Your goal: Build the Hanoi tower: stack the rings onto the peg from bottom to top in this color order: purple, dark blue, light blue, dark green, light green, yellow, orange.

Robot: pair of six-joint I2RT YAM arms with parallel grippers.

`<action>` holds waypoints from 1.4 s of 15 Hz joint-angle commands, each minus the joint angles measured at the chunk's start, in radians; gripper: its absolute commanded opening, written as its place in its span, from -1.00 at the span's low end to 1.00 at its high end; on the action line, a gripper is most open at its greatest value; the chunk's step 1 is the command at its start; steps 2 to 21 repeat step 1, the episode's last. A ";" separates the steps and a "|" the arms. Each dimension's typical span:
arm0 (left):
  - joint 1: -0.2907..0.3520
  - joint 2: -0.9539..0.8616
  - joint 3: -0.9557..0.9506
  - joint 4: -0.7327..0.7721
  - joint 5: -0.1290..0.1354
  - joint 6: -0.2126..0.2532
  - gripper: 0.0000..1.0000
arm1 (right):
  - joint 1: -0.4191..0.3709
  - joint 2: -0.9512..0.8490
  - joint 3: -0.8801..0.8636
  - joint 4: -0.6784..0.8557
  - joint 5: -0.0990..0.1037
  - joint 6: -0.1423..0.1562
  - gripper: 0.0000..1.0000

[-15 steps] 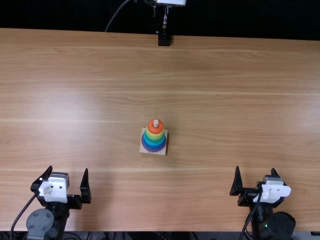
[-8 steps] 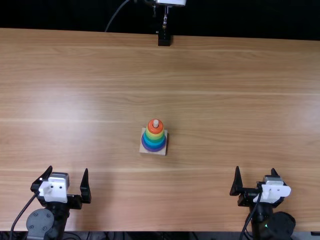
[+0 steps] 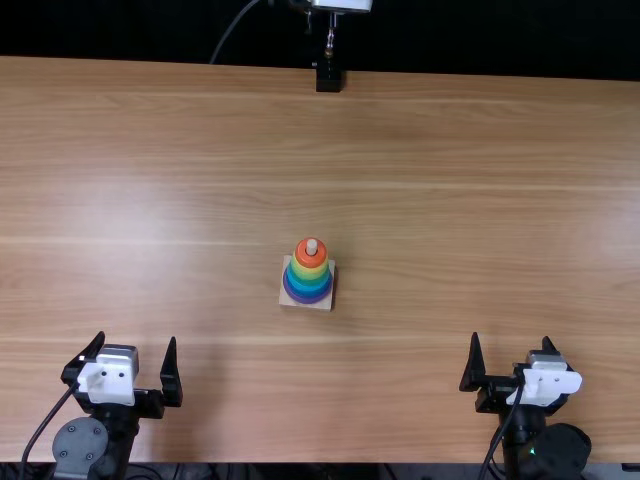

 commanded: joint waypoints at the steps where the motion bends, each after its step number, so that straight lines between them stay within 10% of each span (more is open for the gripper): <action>1: 0.007 -0.015 -0.104 -0.080 0.007 0.016 1.00 | -0.001 -0.013 -0.071 -0.069 0.012 -0.001 1.00; 21: 0.007 -0.015 -0.104 -0.080 0.007 0.016 1.00 | -0.001 -0.013 -0.071 -0.069 0.012 -0.001 1.00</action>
